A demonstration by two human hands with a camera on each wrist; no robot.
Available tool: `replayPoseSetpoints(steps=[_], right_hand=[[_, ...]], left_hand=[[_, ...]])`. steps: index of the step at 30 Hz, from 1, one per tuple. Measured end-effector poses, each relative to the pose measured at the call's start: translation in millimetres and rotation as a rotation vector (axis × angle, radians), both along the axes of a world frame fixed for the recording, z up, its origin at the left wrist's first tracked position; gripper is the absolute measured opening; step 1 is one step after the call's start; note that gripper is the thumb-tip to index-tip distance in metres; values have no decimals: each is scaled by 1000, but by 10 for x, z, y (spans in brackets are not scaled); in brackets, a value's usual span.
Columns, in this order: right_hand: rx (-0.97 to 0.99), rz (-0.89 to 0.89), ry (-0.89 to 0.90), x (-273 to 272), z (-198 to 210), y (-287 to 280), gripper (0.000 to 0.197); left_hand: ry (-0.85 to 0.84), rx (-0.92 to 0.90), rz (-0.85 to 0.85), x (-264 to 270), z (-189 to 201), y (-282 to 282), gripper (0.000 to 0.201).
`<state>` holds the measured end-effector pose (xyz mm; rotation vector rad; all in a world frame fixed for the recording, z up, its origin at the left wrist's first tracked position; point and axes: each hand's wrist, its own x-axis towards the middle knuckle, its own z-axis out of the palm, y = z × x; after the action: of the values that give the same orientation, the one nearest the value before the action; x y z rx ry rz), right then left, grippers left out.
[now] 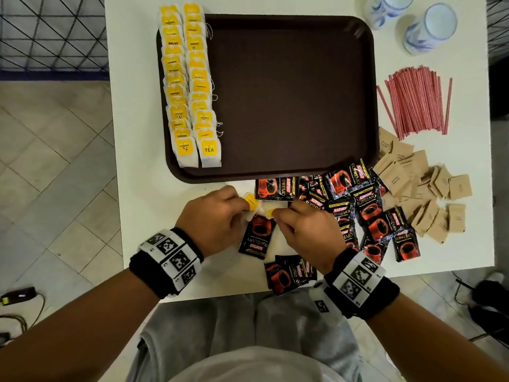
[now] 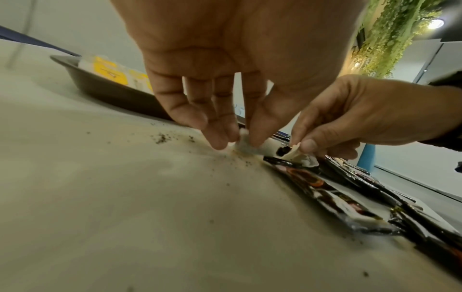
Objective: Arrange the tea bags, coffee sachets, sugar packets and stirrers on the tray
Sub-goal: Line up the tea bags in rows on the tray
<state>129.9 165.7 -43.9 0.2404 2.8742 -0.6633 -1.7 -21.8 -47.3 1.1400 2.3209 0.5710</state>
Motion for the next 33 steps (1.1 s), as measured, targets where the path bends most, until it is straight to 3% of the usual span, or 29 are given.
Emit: replayPoseSetpoints(steps=[3,7,13,17,21,28,33], right_hand=[[-116,-46,5,14,-23,9,27],[-298,-193,-50,-14,0,-16,28],[-335,-302,-161,-85,139,-38,14],[-139,-246,-245,-161,177,-108,21],[18,-133,-187,-200,133,-137,26],[77,-83,-101,-232,35,-204,32],[70,-83,-111,-327,-25,-247,17]], left_hand=[[-9,18,104,14,44,30,12],[10,-24,153,38,-38,122,26],[-102,-120,112,96,-49,182,46],[-89,-75,51,59,-49,150,29],[-191,31,142,37,-58,58,15],[-283,36,228,-52,-52,-52,5],[-333,24,272,-58,-39,-84,10]])
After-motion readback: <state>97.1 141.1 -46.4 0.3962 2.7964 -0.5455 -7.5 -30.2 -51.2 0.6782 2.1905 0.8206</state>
